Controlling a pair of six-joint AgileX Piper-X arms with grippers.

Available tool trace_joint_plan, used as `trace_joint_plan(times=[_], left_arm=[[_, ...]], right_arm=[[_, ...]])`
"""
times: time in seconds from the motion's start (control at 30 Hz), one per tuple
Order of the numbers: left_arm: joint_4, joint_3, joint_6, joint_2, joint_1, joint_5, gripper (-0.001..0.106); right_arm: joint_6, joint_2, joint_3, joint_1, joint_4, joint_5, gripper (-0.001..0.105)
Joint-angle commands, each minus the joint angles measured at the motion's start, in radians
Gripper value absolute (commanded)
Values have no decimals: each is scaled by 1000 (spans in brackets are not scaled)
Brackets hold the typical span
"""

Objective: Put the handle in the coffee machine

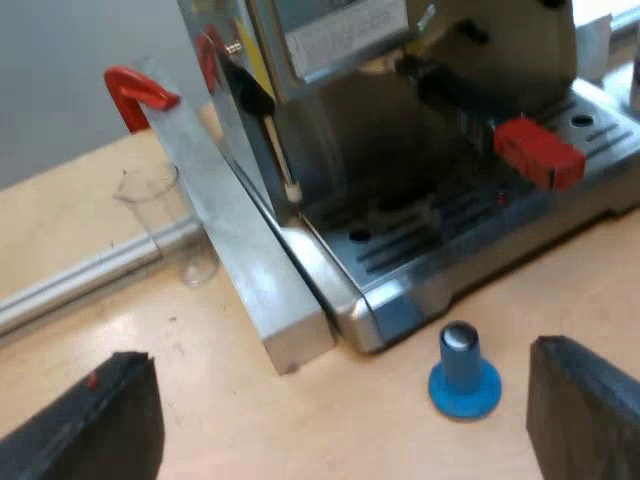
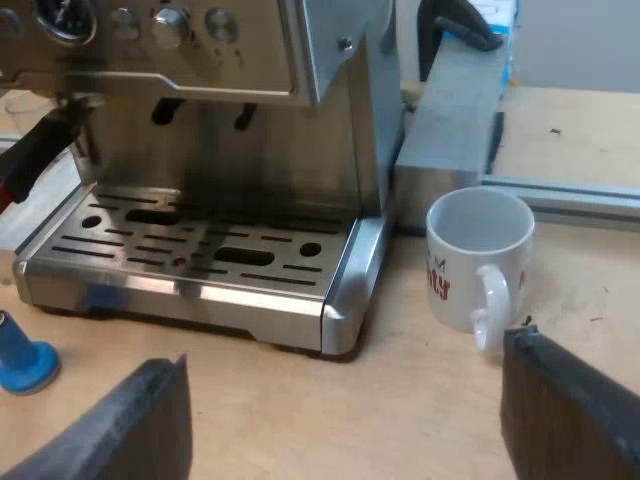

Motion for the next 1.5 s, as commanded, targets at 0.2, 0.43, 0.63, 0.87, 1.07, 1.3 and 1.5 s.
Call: trace_joint_plan(times=[0.2, 0.43, 0.63, 0.87, 1.07, 1.3, 1.5], left_arm=[[-10, 9, -28, -140, 2, -6, 75], [-196, 98, -85, -140, -21, -86, 75], [-261, 174, -85, -138, -30, -103, 75], [-255, 250, -85, -138, -29, -103, 75], [-250, 297, -85, -138, -29, -103, 75], [-254, 311, -85, -138, -29, -95, 75], [-254, 311, -85, -138, -29, -95, 75]], right_arm=[[-8, -45, 10, 0, -31, -16, 66], [85, -45, 71, 0, -202, -16, 66], [132, -44, 156, 0, -257, 15, 66], [132, -44, 259, 0, -244, 30, 66], [132, -44, 335, 0, -242, 30, 66], [133, -41, 351, 0, -273, 30, 66], [133, -41, 351, 0, -273, 30, 66]])
